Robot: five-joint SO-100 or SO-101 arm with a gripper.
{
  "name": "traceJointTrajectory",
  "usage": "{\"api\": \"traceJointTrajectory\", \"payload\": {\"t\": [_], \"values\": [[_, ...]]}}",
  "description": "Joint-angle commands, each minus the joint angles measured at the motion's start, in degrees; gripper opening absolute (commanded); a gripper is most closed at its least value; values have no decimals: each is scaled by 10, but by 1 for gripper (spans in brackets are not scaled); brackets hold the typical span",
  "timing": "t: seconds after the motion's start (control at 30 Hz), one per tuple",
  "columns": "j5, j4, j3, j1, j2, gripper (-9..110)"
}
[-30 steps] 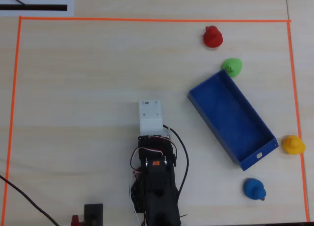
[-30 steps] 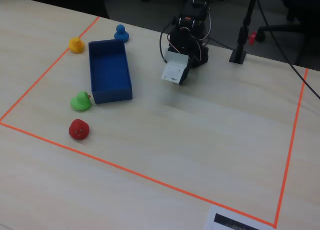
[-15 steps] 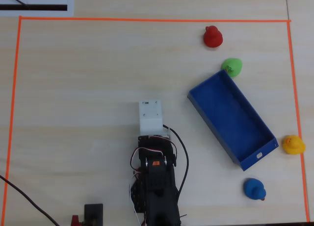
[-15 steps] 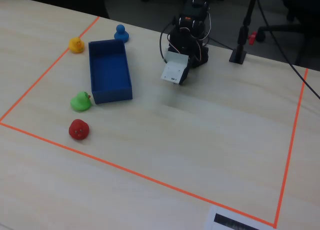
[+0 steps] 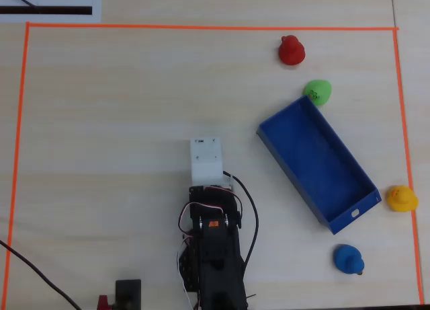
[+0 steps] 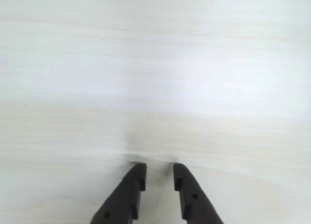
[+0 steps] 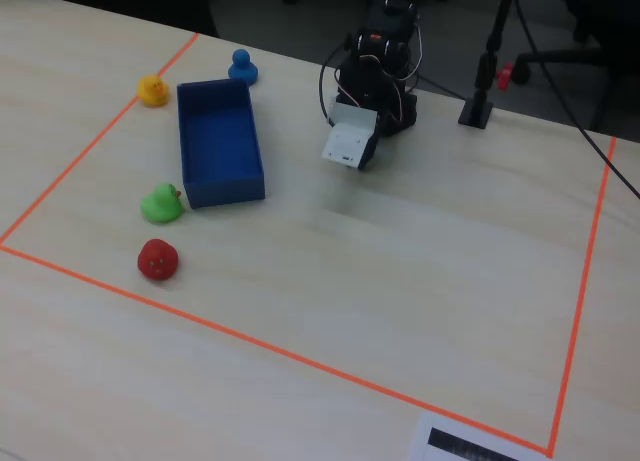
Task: Grasp yellow duck and put it into box.
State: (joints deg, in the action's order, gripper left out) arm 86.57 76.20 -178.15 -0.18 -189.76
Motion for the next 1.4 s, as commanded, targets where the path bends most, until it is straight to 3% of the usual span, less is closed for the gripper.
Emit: {"api": "traceJointTrajectory", "payload": {"t": [0.0,0.8,0.87,1.07,1.37], "values": [[-5,3,-1,4,0,5],[-5,3,-1,11,0,5],[-3,3,-1,8,0,0],[-1,3,-1,4,0,0],[-32,-249,29,25,0,0]]}}
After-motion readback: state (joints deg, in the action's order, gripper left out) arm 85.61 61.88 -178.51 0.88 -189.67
